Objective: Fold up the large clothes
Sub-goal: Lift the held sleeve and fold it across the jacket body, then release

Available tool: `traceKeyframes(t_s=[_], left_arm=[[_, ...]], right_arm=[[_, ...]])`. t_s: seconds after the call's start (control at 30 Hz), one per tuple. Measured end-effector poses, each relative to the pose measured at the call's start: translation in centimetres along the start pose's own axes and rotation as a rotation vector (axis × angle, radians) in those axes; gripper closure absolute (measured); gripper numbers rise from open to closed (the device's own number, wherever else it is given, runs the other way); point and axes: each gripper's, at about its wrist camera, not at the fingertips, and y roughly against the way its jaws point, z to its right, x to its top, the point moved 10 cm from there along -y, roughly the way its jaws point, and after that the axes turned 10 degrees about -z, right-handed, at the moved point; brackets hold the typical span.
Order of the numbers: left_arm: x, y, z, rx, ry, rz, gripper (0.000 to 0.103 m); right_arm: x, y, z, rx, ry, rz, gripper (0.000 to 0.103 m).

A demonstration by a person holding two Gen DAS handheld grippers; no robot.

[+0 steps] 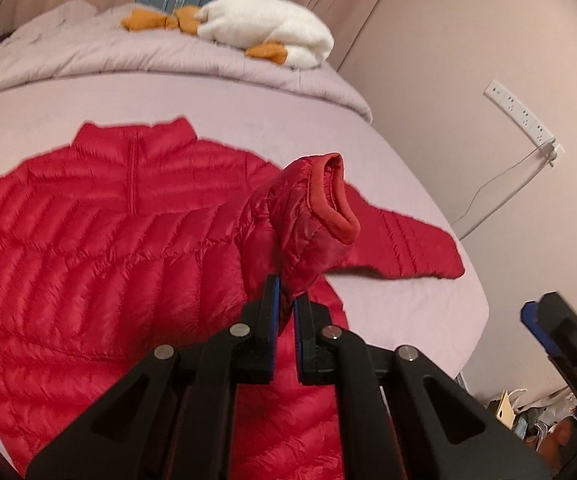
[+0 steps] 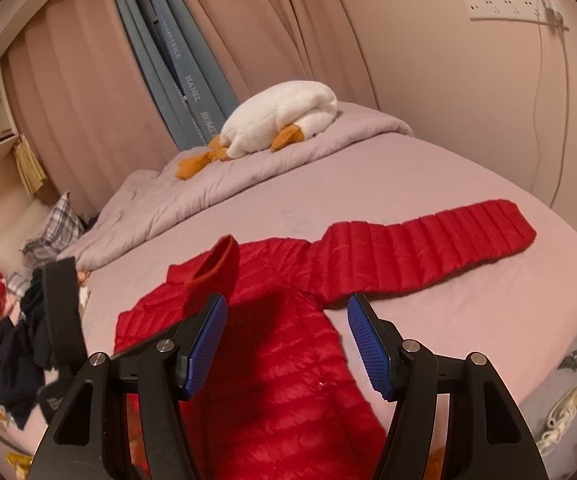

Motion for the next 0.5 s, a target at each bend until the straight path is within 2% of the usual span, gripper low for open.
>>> traceKeyframes(t_s=[0.2,0.27,0.33,0.4,0.47,0.5], left_arm=[[-1.3,-2.5,-0.1,-0.006,0.012,-0.068,0.095],[-1.7,-2.9,0.1,-0.019,0.013,-0.093,0.083],[-2.0,-2.7,0.3,-0.045,0.02,-0.104,0.057],[-2.0,-2.0,0.4,-0.055,0.021,-0.087,0.048],[-1.6,-1.0,0.3,-0.051,0.021,-0.067,0.046],[-1.5,-0.6,0.1,-0.047,0.024,-0.06,0.042]], right_arm=[[-0.6,-0.4,1.3,-0.012,-0.029,-0.018,0.038],[-0.7,-0.5,1.6,-0.019,-0.035,-0.021,0.038],[-0.8,-0.4,1.8,-0.023,-0.04,-0.022,0.038],[-0.9,-0.5,2.1,-0.025,-0.044,-0.023,0.038],[-1.0,-0.5,2.2,-0.027,-0.048,-0.026,0.038],[-1.0,-0.6,2.2,-0.028,-0.049,-0.027,0.038]])
